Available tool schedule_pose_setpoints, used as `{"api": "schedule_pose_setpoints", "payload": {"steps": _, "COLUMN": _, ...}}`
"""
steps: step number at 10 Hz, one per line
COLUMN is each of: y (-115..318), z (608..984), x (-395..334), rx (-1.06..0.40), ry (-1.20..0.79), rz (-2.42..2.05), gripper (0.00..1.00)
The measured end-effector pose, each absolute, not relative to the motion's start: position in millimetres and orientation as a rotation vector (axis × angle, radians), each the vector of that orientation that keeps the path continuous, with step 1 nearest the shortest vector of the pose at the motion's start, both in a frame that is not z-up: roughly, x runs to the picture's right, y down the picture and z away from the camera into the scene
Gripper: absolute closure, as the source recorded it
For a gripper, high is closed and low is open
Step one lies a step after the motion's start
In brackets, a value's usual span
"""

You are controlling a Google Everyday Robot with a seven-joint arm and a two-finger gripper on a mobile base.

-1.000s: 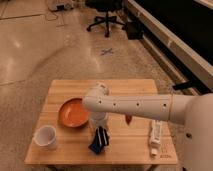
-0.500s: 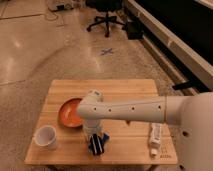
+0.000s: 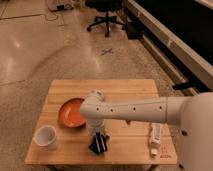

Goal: Place the eraser on the white sponge

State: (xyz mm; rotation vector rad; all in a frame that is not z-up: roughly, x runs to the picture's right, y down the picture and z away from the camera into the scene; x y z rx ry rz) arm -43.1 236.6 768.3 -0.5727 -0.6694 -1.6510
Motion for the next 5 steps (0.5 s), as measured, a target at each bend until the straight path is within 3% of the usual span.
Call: {"api": "schedule_pose_setpoints", "payload": {"steps": 5, "y": 215.7, "z": 756.6, "x": -32.2, "rx": -0.531, "ry": -0.658, "rz": -1.651, "gripper": 0.20}}
